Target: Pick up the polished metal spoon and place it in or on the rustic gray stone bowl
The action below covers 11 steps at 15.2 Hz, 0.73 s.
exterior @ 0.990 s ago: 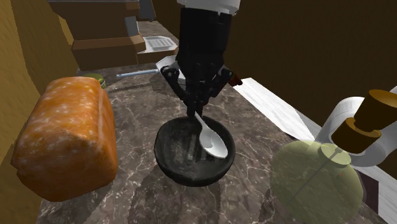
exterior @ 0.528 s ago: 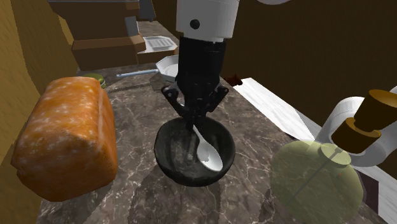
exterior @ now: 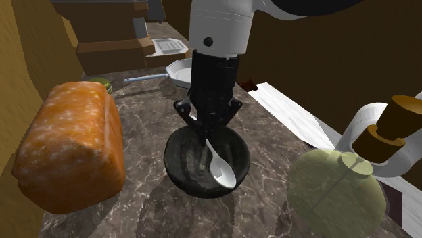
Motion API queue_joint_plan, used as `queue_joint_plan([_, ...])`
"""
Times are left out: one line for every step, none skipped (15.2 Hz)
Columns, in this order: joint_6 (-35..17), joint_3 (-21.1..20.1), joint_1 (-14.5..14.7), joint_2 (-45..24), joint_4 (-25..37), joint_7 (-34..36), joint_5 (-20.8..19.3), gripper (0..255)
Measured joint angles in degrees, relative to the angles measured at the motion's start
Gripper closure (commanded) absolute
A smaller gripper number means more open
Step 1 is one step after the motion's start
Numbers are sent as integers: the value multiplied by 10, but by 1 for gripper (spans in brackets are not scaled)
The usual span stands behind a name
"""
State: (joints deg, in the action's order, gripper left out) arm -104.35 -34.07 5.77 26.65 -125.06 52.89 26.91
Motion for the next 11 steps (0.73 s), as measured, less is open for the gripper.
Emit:
queue_joint_plan([0,0,0,0,0,0,0,255])
queue_joint_plan([0,0,0,0,0,0,0,0])
queue_joint_plan([0,0,0,0,0,0,0,0])
queue_joint_plan([0,0,0,0,0,0,0,0])
queue_joint_plan([0,0,0,0,0,0,0,0])
queue_joint_plan([0,0,0,0,0,0,0,0])
queue_joint_plan([0,0,0,0,0,0,0,0])
queue_joint_plan([0,0,0,0,0,0,0,0])
queue_joint_plan([9,4,-1,2,7,-1,-2,0])
queue_joint_plan([22,8,-4,-2,23,1,-6,0])
queue_joint_plan([37,12,-5,-1,37,3,-8,0])
